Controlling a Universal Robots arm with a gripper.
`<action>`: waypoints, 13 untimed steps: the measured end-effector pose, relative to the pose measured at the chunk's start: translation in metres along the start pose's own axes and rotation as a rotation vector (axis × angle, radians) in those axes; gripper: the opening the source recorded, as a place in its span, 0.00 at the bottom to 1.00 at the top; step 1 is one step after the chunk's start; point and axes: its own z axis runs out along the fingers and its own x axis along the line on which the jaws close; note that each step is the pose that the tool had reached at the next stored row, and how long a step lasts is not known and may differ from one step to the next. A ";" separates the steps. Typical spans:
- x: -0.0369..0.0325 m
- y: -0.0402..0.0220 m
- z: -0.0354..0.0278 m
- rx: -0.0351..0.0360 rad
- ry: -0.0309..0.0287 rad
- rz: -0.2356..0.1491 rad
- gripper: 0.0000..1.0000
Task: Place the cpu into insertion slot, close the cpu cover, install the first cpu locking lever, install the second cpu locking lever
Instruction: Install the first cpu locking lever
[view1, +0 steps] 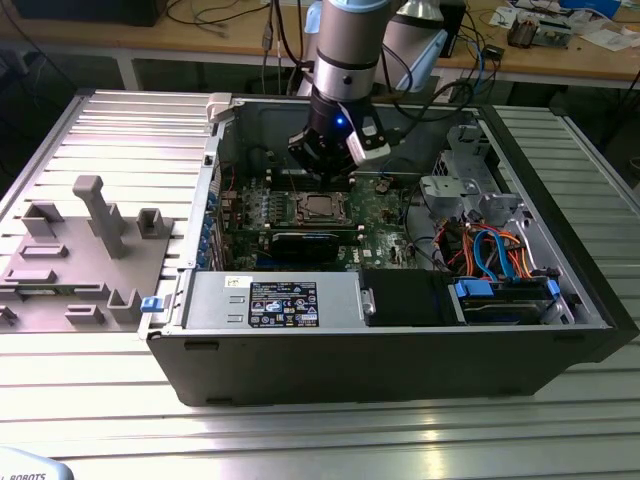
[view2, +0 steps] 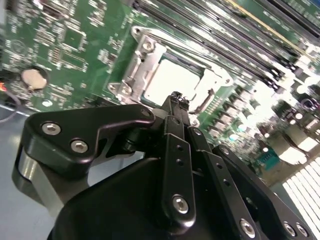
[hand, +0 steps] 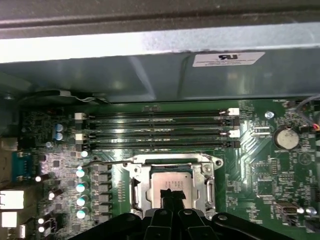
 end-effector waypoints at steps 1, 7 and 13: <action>0.0000 0.0000 0.0002 0.0001 -0.0176 -0.001 0.11; 0.0000 0.0000 0.0004 -0.0003 -0.0444 -0.002 0.11; 0.0002 0.0001 -0.0015 0.0000 -0.0442 -0.002 0.11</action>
